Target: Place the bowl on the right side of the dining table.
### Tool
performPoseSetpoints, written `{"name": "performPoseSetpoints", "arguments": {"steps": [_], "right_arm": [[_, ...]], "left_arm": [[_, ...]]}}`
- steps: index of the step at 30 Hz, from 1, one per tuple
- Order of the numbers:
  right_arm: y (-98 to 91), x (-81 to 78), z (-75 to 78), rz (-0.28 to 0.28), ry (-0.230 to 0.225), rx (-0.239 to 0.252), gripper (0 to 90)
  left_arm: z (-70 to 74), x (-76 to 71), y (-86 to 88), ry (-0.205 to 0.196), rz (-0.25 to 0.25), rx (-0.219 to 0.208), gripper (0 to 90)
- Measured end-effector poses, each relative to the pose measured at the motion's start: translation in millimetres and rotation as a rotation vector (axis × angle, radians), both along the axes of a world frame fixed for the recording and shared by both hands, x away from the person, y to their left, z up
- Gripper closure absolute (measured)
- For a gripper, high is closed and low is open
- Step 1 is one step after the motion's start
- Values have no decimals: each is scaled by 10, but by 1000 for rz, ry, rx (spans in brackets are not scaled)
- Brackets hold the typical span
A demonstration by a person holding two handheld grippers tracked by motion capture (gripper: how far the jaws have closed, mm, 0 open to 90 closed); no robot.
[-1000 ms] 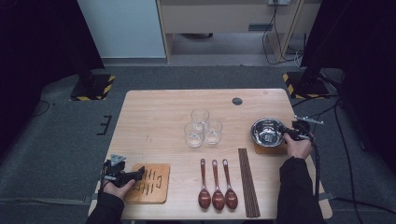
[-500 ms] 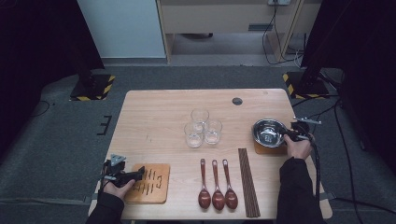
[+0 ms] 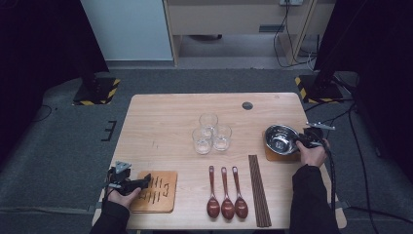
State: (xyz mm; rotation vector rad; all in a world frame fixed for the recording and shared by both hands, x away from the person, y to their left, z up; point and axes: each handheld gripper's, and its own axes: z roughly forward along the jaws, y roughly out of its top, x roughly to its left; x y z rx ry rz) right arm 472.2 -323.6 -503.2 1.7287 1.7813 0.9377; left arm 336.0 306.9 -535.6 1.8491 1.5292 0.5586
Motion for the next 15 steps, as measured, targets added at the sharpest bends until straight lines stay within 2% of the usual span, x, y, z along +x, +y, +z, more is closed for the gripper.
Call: {"name": "performPoseSetpoints", "arguments": {"steps": [3, 11, 15], "right_arm": [[13, -17, 38, 15, -22, -25, 559], [72, -88, 154, 57, -62, -10, 499], [96, -118, 200, 74, -83, -34, 450]], "left_arm": [[0, 0, 0, 0, 0, 1, 0], [2, -8, 7, -3, 12, -4, 2], [5, -17, 20, -8, 18, -6, 26]]}}
